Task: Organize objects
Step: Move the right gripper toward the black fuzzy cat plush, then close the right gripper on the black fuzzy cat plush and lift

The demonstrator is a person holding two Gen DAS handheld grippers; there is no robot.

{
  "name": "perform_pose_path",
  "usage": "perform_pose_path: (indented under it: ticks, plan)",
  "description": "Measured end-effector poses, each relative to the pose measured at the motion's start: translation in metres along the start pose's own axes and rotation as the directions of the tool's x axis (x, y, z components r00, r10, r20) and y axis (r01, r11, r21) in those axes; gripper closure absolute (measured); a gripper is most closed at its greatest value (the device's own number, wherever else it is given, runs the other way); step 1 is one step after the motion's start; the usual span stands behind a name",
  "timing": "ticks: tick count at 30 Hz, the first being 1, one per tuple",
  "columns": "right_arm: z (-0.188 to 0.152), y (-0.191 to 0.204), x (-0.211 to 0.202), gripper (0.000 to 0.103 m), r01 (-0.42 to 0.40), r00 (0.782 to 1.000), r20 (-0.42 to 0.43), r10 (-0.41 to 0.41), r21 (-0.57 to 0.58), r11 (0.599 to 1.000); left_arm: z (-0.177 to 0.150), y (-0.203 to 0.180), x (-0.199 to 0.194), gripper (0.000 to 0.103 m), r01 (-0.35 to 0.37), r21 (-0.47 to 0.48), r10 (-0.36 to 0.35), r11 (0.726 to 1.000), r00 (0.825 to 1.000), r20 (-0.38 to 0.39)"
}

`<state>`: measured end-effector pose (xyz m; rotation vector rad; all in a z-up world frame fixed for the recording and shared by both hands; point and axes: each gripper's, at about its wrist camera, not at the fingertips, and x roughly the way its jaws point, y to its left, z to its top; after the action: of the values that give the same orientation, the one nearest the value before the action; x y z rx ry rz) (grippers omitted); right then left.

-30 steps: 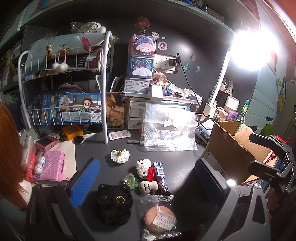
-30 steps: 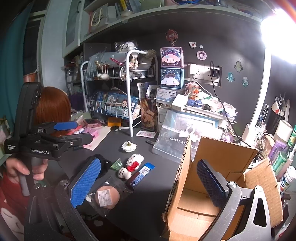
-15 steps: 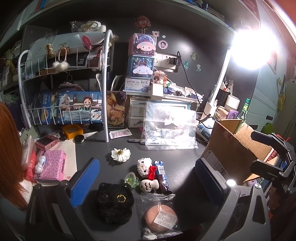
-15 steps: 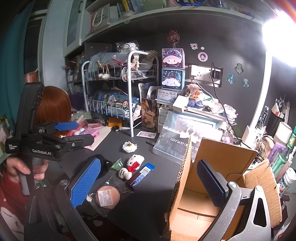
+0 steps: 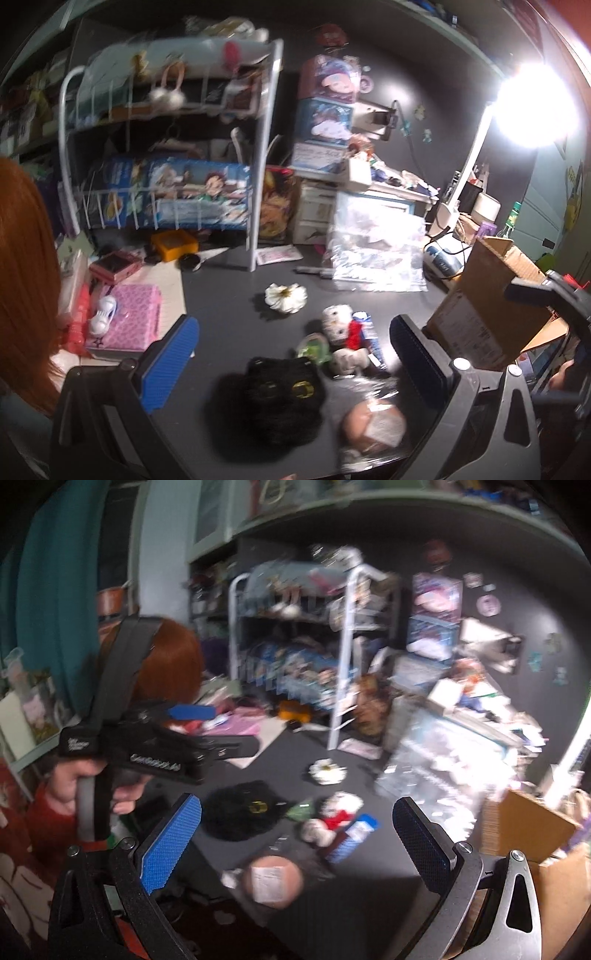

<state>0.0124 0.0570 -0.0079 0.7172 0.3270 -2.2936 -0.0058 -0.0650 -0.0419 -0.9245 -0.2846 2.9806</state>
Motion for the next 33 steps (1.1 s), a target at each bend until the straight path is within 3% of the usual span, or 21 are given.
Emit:
perform_pose_path:
  ticks: [7,12,16,21,25,26,27,29,33]
  plan:
    - [-0.015,0.023,0.093,0.0,-0.117,0.982,-0.144,0.121,0.035,0.992,-0.023,0.053,0.022,0.001,-0.01,-0.03,0.008,0.999,0.997,-0.081]
    - [-0.027,0.029,0.139,0.0,-0.118,0.967,-0.22,0.125,0.042,0.992,-0.038,0.066,0.025,0.001,0.061,0.021,-0.06,0.998,0.997,-0.047]
    - [-0.031,0.03,0.16,0.0,-0.094,0.964,-0.246,0.103,0.048,0.994,-0.046,0.064,0.031,0.001,0.066,0.085,-0.062,0.994,0.997,-0.05]
    - [-0.032,0.035,0.179,0.0,-0.106,0.959,-0.258,0.113,0.039,0.994,-0.051,0.073,0.046,0.001,0.168,0.017,-0.164,0.986,0.977,-0.139]
    - [-0.032,0.038,0.188,0.0,-0.07,0.961,-0.268,0.073,0.02,0.997,-0.055,0.075,0.049,0.001,0.251,-0.035,-0.254,0.967,0.955,-0.155]
    - [-0.032,0.038,0.188,0.007,-0.063,0.962,-0.266,0.064,0.014,0.998,-0.056,0.074,0.05,0.001,0.253,-0.031,-0.255,0.967,0.953,-0.162]
    - [-0.032,0.038,0.186,0.023,-0.049,0.964,-0.262,0.049,0.005,0.999,-0.056,0.072,0.051,0.001,0.253,-0.024,-0.253,0.967,0.952,-0.171]
    - [-0.032,0.037,0.185,0.025,-0.052,0.963,-0.263,0.052,0.008,0.999,-0.056,0.068,0.051,0.001,0.262,-0.013,-0.26,0.965,0.948,-0.183]
    - [-0.032,0.033,0.182,0.028,-0.068,0.965,-0.252,0.075,0.036,0.997,-0.055,0.061,0.059,0.001,0.333,-0.019,-0.328,0.943,0.917,-0.228]
